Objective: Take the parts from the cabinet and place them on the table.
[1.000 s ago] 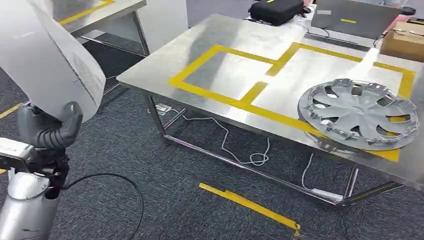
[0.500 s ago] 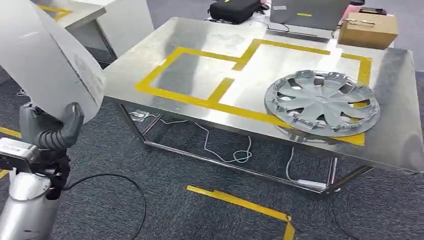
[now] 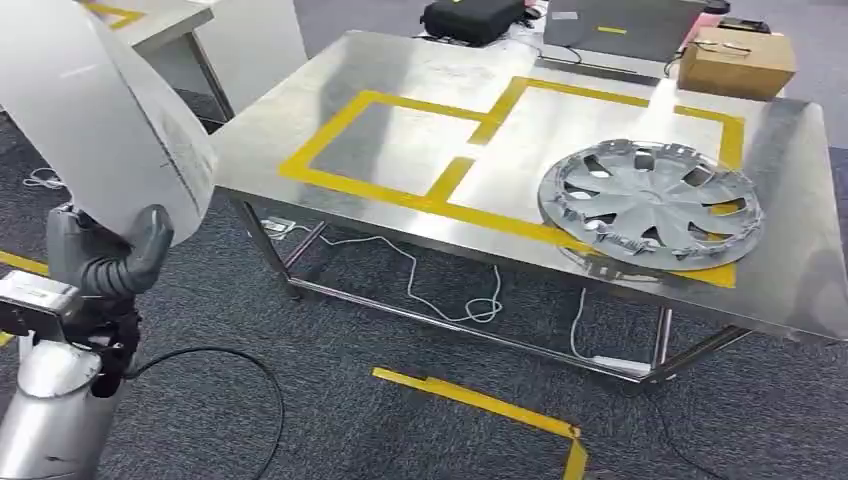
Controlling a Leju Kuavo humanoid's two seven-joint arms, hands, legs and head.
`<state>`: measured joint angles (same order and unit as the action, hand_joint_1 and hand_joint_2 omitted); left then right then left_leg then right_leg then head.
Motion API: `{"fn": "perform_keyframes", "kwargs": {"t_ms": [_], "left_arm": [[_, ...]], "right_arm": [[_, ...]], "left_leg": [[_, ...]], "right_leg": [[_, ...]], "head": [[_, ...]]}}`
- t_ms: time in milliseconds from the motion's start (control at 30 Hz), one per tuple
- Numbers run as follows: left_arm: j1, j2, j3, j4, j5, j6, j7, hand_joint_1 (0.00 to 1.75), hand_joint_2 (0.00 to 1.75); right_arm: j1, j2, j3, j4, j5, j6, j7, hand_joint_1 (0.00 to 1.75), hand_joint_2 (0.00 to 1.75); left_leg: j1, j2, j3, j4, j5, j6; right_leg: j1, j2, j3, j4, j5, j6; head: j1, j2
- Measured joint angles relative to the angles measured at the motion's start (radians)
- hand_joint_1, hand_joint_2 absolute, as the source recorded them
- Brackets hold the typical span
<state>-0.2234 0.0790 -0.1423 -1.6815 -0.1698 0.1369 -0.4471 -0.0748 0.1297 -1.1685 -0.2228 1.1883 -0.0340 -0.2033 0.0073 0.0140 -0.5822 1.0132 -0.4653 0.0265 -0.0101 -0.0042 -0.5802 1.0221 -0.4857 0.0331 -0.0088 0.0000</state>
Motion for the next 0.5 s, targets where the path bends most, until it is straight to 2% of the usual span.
{"fn": "perform_keyframes", "kwargs": {"t_ms": [33, 133, 200, 233, 300, 333, 367, 400, 433, 500], "left_arm": [[0.000, 0.000, 0.000, 0.000, 0.000, 0.000, 0.000, 1.75, 1.75], [0.000, 0.001, -0.001, 0.000, 0.000, 0.000, 0.000, 1.75, 1.75], [-0.001, 0.001, -0.002, 0.000, 0.000, 0.000, 0.000, 1.75, 1.75], [-0.002, 0.003, -0.002, 0.000, 0.000, 0.000, 0.000, 1.75, 1.75], [0.000, 0.005, -0.002, 0.000, 0.000, 0.000, 0.000, 1.75, 1.75], [0.003, 0.005, -0.002, 0.001, 0.000, 0.000, 0.000, 1.75, 1.75], [0.005, 0.006, -0.002, 0.001, 0.000, 0.000, 0.000, 1.75, 1.75], [0.006, 0.006, -0.002, 0.001, 0.000, 0.000, 0.000, 1.75, 1.75], [0.006, 0.006, -0.002, 0.001, 0.000, 0.000, 0.000, 1.75, 1.75], [0.004, 0.007, -0.002, 0.001, 0.000, 0.000, 0.000, 1.75, 1.75]], "right_arm": [[-0.003, 0.000, 0.000, 0.000, 0.000, 0.000, 0.000, 0.00, 1.75], [-0.001, 0.000, 0.000, 0.000, 0.000, -0.001, 0.000, 0.00, 1.75], [0.000, 0.000, 0.000, 0.000, 0.000, -0.002, 0.000, 0.00, 1.75], [-0.001, 0.000, 0.000, 0.000, 0.000, -0.002, 0.000, 0.00, 1.75], [-0.003, 0.000, 0.000, 0.000, 0.000, -0.002, 0.000, 0.00, 1.75], [-0.002, 0.000, 0.000, 0.000, 0.000, -0.002, 0.000, 0.00, 1.75], [0.000, 0.000, 0.000, 0.000, 0.000, -0.002, 0.000, 0.00, 1.75], [0.000, 0.000, 0.000, 0.000, 0.000, -0.002, 0.000, 0.00, 1.75], [0.000, 0.000, 0.000, 0.000, 0.000, -0.001, -0.001, 0.00, 1.75], [-0.001, 0.001, 0.000, 0.000, 0.000, 0.001, -0.003, 0.00, 1.75]], "left_leg": [[-0.009, 0.000, -0.005, 0.006, -0.002, -0.008], [-0.005, 0.002, -0.006, 0.002, 0.005, -0.021], [-0.002, -0.003, -0.008, 0.014, -0.011, -0.035], [-0.002, -0.005, -0.024, 0.056, -0.043, -0.039], [0.000, -0.005, -0.090, 0.213, -0.122, -0.045], [0.000, -0.005, -0.121, 0.283, -0.148, -0.047], [0.000, -0.005, -0.135, 0.316, -0.150, -0.047], [0.000, -0.005, -0.124, 0.295, -0.126, -0.045], [0.000, -0.005, -0.095, 0.236, -0.086, -0.042], [0.000, -0.008, -0.008, 0.054, 0.003, -0.032]], "right_leg": [[0.004, -0.002, 0.015, -0.021, -0.014, -0.001], [0.007, 0.003, 0.013, -0.015, -0.009, -0.012], [-0.001, 0.003, 0.018, -0.026, 0.000, -0.027], [-0.001, 0.003, 0.018, -0.026, 0.001, -0.033], [-0.001, 0.005, 0.018, -0.026, 0.000, -0.036], [0.000, 0.006, 0.017, -0.026, 0.000, -0.036], [0.000, 0.007, 0.017, -0.025, 0.000, -0.036], [0.000, 0.008, 0.018, -0.025, 0.000, -0.036], [0.000, 0.011, 0.019, -0.025, 0.000, -0.036], [0.000, 0.014, 0.023, -0.025, -0.001, -0.034]], "head": [[0.000, 0.000], [-0.002, 0.000], [-0.002, 0.000], [-0.007, 0.000], [-0.006, 0.000], [-0.006, 0.000], [-0.006, 0.000], [-0.006, 0.000], [-0.006, 0.000], [-0.006, 0.000]]}}
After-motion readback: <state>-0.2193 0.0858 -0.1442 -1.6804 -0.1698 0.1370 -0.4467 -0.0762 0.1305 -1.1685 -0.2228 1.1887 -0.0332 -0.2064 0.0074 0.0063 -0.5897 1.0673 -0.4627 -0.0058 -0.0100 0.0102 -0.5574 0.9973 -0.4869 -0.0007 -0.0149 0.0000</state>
